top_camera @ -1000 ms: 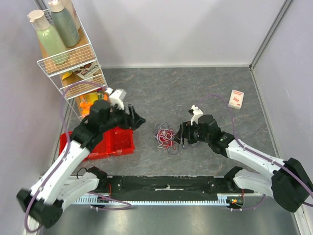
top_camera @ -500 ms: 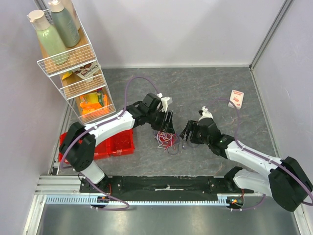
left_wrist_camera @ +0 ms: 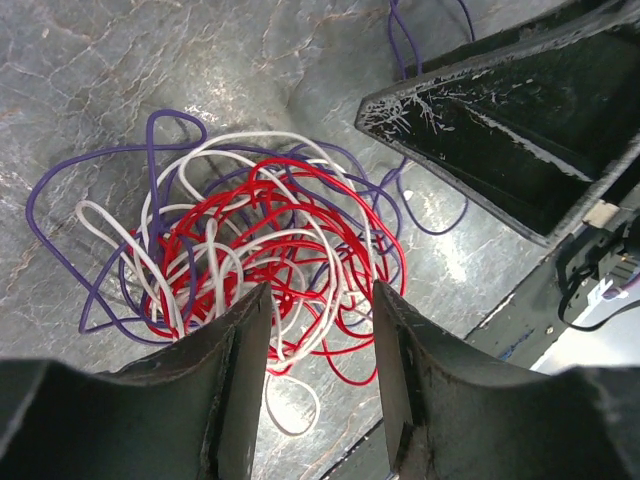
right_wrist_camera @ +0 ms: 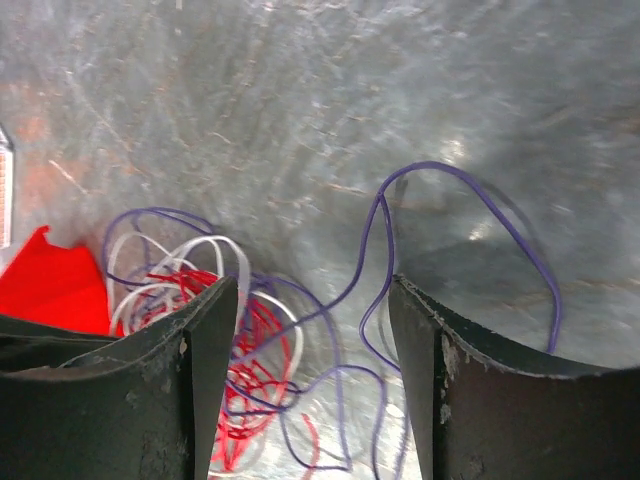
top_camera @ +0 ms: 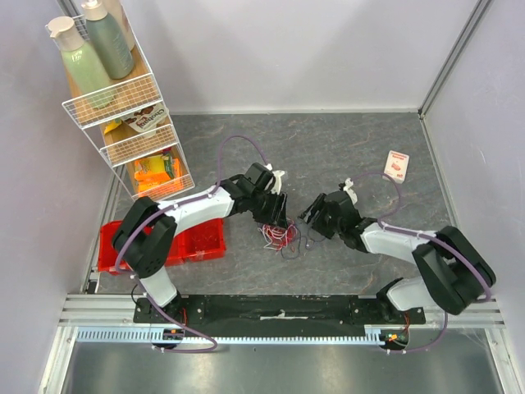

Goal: Untangle the cables

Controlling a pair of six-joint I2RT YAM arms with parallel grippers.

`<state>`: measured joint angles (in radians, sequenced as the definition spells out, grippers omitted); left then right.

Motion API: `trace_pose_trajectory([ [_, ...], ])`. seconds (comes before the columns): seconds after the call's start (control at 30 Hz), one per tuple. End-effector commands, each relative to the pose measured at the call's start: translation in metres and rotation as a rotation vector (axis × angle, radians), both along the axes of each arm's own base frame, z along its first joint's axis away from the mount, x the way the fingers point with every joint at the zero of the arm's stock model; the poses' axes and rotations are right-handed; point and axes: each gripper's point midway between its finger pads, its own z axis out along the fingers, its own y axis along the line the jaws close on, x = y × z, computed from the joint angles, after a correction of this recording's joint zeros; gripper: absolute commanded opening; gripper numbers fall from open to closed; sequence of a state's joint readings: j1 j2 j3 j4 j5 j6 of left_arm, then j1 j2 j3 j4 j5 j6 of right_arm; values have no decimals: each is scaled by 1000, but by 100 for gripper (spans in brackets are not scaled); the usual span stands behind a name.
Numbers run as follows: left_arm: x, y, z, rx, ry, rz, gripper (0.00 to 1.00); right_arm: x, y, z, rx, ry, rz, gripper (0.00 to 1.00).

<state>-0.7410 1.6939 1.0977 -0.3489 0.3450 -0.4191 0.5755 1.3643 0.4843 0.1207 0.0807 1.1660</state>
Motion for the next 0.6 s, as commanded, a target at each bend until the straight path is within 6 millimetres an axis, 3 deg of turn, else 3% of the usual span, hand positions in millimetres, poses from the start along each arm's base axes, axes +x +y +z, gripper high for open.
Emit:
trace_pose_trajectory([
  [0.0,12,-2,-5,19,-31,14,51,15,23,5,94,5,2,70],
  [0.13,14,1,-13,49,-27,26,49,26,12,2,23,-36,-27,64],
  [0.2,14,1,-15,48,-19,26,48,34,6,4,-18,-72,-48,55],
  [0.33,15,4,-22,77,-15,40,47,45,8,15,9,-107,-7,0],
  [0.43,16,6,-28,95,-6,53,47,50,10,45,-4,-181,48,0],
  [0.57,17,10,-39,129,9,67,46,49,7,110,-20,-322,108,0],
])
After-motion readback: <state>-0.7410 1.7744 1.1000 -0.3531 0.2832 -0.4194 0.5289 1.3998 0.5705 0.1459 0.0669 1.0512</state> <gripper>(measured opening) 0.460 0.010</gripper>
